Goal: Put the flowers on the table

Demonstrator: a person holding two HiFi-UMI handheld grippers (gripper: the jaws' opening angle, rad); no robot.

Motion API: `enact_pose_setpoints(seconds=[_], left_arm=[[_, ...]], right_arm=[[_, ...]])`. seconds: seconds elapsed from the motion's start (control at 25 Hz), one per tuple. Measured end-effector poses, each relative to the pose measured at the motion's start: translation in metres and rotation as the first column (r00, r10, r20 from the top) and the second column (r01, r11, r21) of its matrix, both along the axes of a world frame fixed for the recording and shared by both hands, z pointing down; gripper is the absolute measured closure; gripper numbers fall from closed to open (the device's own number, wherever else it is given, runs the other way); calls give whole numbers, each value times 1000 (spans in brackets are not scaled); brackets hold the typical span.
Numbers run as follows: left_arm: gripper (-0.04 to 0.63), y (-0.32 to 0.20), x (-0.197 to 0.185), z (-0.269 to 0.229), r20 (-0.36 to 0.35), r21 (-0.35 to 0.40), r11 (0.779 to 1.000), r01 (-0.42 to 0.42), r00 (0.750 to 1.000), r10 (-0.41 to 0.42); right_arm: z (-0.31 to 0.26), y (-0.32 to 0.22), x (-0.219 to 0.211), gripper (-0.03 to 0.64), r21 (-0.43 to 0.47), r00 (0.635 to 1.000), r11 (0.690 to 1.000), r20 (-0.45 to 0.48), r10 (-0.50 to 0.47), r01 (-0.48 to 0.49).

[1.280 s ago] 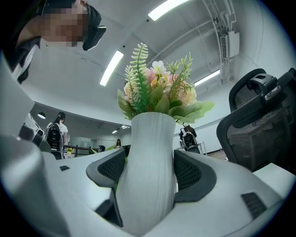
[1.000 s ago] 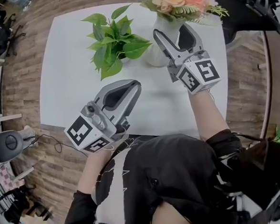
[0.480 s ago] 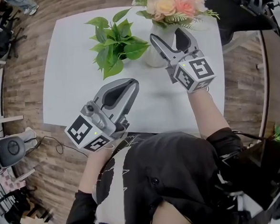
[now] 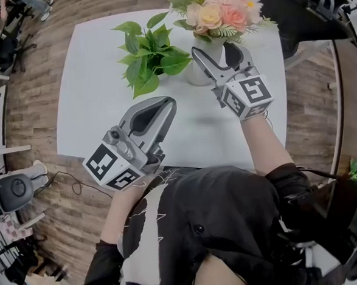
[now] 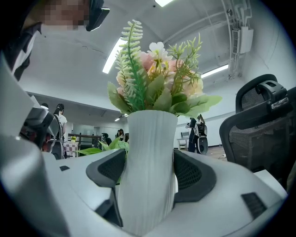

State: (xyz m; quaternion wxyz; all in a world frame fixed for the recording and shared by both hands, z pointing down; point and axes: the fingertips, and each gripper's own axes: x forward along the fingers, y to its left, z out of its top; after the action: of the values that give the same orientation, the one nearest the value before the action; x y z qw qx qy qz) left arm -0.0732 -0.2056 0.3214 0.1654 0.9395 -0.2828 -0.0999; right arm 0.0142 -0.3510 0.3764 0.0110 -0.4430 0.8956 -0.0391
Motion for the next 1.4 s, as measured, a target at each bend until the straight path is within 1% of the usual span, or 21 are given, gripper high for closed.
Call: enact_pose_setpoints(seconds=[0.68,1.4], left_arm=[[581,6,3,-4,-3,12,1000,-14,1000,14],[581,10,-5,-21,2,50,999,11,1000,-11]], right_arm=[[2,10,-1,281,-4,1000,1000,-17,3,-3],[6,21,-14,281,-3,995,1000,-94,-21,21]])
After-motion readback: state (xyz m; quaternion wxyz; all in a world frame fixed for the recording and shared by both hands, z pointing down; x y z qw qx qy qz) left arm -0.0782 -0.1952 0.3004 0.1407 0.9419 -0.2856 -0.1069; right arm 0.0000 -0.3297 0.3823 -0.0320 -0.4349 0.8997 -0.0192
